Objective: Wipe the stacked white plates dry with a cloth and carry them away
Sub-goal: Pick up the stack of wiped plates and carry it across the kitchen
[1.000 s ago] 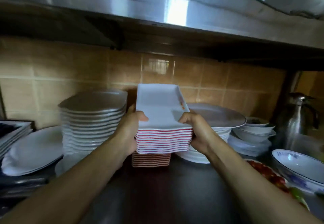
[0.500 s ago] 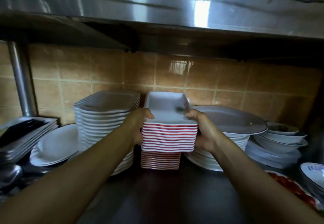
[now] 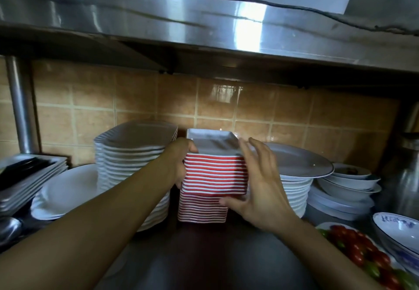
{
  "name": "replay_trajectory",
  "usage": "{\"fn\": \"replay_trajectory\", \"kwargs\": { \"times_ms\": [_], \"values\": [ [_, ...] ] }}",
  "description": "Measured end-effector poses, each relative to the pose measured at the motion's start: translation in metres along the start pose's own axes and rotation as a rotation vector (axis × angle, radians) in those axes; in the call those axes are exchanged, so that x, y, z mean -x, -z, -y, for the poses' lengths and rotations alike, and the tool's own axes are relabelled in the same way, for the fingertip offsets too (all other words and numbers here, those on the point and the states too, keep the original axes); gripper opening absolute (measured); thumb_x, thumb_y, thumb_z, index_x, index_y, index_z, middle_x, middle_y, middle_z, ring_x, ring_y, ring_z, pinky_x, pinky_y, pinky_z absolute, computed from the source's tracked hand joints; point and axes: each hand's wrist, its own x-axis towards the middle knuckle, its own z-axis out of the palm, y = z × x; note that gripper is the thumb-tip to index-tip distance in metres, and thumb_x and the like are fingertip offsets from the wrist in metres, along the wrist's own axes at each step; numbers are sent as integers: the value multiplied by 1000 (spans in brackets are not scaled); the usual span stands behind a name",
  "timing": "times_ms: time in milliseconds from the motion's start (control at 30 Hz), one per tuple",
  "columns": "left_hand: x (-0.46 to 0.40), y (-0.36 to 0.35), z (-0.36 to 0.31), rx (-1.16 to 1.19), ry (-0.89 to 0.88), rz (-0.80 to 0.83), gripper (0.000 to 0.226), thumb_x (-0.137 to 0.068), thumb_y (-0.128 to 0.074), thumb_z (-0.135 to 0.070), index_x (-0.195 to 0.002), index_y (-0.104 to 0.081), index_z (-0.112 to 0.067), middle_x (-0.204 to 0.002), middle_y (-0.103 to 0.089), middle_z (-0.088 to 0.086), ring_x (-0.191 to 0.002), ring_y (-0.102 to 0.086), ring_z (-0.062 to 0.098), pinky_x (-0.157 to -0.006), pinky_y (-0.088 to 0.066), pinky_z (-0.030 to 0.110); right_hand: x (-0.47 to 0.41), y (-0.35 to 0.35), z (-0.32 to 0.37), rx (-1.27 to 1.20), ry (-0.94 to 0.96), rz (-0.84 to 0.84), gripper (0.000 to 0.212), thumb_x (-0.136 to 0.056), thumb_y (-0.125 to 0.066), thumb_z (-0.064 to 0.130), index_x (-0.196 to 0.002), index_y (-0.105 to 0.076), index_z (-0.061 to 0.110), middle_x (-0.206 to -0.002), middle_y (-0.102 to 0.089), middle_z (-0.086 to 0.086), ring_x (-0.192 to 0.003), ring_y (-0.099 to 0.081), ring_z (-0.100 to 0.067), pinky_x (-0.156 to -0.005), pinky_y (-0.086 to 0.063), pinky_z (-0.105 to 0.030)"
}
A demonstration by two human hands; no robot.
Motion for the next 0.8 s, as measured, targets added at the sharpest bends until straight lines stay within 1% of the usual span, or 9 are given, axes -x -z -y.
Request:
{"fn": "replay_trajectory", "kwargs": {
  "times_ms": [100, 300, 467, 533, 600, 667, 700, 767, 800],
  "values": [
    [4, -2, -1, -9, 13, -7, 20, -80, -45, -13, -62, -39, -12, -60, -44, 6, -60, -50, 25, -78, -44, 37, -4, -13, 3, 291, 113, 7, 126, -46, -85, 51, -147, -14, 22, -147, -29, -16, -137, -28, -35, -108, -33, -53],
    [1, 1, -2, -20, 24, 1, 26, -79, -47, -13, -55, -37, -13, -41, -44, 5, -56, -49, 22, -72, -45, 35, -9, -27, -7, 328, 136, -65, 113, -50, -88, 32, -143, -26, 15, -131, -45, -18, -122, -40, -34, -96, -44, -44],
    [2, 7, -2, -38, 33, 76, 24, -86, -48, -24, -69, -53, -8, -53, -59, 10, -69, -55, 27, -79, -44, 44, -13, -27, -7, 298, 143, -91, 106, -50, -87, 30, -140, -33, 12, -123, -49, -17, -112, -43, -30, -78, -52, -37],
    [6, 12, 1, -41, -17, 123, 34, -90, -50, -42, -91, -61, -10, -79, -66, 11, -81, -59, 29, -82, -44, 47, -15, -25, -5, 278, 148, -94, 102, -51, -86, 32, -137, -35, 12, -119, -49, -15, -110, -44, -29, -71, -53, -35],
    [12, 16, 10, -99, -212, 123, 43, -84, -55, -58, -106, -59, -22, -98, -65, 4, -90, -62, 23, -82, -49, 43, -19, -23, -3, 263, 152, -90, 99, -51, -86, 33, -134, -36, 13, -116, -49, -14, -108, -47, -29, -67, -53, -34],
    [22, 22, 25, -307, -610, 101, 45, -75, -71, -51, -113, -51, -36, -108, -62, -5, -96, -64, 8, -77, -55, 28, -21, -21, -2, 252, 151, -85, 97, -51, -85, 34, -133, -37, 13, -114, -49, -13, -106, -49, -30, -66, -53, -35],
    [23, 26, 33, -499, -801, 58, 69, -67, -79, -46, -125, -43, -38, -125, -56, -3, -113, -58, 9, -86, -53, 28, -21, -21, -1, 249, 152, -83, 96, -51, -85, 35, -132, -37, 13, -113, -49, -14, -105, -49, -30, -65, -53, -35],
    [19, 31, 44, -1041, -1002, -156, 118, -56, -83, -52, -147, -10, -33, -156, -14, 1, -143, -17, 20, -109, -32, 45, -22, -20, -2, 248, 156, -75, 96, -52, -85, 39, -132, -37, 12, -114, -50, -15, -106, -49, -31, -67, -53, -36],
    [17, 32, 47, -1275, -1088, -284, 125, -55, -80, -55, -148, 1, -33, -157, 1, -1, -145, -2, 21, -110, -21, 48, -22, -20, -2, 250, 155, -68, 97, -51, -85, 39, -132, -37, 12, -114, -50, -16, -107, -49, -32, -68, -54, -37]
  ]
}}
